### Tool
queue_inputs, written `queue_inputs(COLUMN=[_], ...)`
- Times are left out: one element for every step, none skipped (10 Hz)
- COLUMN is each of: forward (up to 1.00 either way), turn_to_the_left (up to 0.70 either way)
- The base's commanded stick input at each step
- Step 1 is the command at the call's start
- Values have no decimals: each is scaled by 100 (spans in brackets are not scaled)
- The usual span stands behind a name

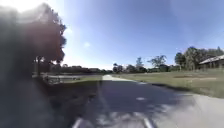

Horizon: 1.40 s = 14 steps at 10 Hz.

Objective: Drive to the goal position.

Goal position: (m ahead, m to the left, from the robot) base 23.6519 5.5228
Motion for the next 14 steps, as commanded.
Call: queue_inputs(forward=[70,70,70,70,70,70,70,70,70,70,70,70,70,70], turn_to_the_left=[0,0,0,0,0,0,0,0,0,0,0,0,0,0])
